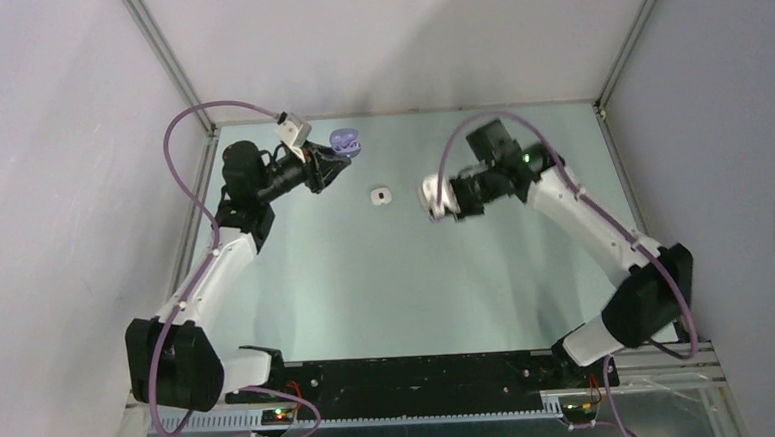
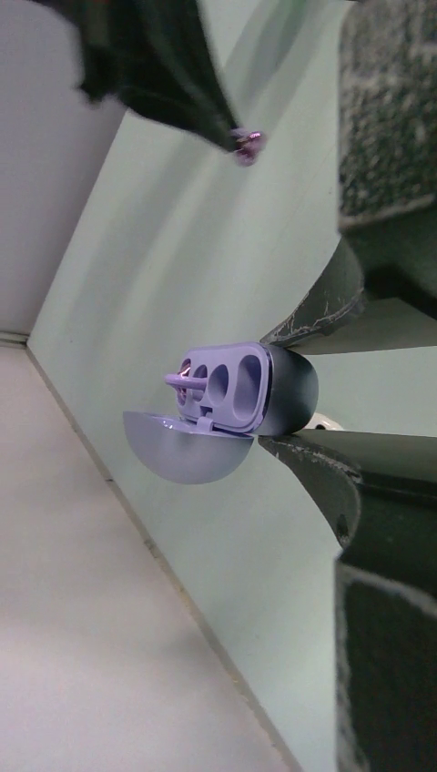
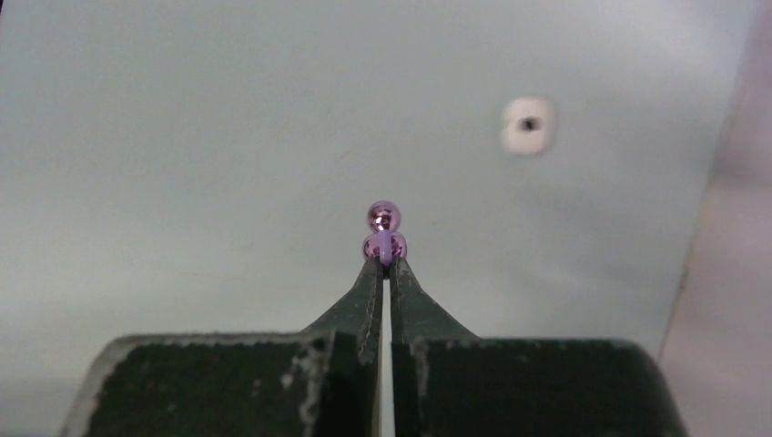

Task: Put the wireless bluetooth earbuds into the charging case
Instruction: Pick up the earbud from the center of the board.

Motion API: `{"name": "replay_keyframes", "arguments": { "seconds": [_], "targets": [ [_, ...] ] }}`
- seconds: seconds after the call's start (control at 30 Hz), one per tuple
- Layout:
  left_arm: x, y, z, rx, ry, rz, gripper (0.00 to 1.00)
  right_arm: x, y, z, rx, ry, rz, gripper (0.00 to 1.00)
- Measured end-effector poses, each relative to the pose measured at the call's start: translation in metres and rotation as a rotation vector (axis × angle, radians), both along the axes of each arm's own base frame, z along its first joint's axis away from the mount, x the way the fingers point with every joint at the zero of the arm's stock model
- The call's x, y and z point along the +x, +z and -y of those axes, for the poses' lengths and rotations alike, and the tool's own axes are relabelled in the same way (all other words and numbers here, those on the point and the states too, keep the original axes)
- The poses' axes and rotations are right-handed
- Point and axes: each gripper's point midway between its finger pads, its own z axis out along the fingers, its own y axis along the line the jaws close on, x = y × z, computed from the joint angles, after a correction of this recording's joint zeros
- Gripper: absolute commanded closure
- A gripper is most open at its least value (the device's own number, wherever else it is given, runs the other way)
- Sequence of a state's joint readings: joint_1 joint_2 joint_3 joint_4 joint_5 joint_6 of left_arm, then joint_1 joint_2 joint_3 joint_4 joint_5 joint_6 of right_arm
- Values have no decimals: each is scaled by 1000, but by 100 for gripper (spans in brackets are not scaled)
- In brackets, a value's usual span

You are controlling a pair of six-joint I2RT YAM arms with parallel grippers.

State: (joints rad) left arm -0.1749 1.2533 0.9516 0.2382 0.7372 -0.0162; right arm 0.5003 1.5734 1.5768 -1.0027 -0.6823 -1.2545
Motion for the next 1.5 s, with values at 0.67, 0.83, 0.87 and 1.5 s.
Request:
{"name": "replay_keyframes", "arguments": {
  "seconds": [0.67, 0.83, 0.87, 1.5],
  "targets": [
    [-20, 13, -7, 24, 17, 75, 100, -46, -189, 90, -387, 508, 139, 99],
    [-23, 14, -10, 25, 33, 79, 100, -53, -200, 89, -430, 556, 106, 97],
    [-23, 14, -10, 25, 35, 77, 100, -52, -199, 90, -435, 556, 108, 96],
    [-21, 9, -12, 25, 50, 61, 100, -51, -202, 92, -452, 562, 97, 75]
  ]
}}
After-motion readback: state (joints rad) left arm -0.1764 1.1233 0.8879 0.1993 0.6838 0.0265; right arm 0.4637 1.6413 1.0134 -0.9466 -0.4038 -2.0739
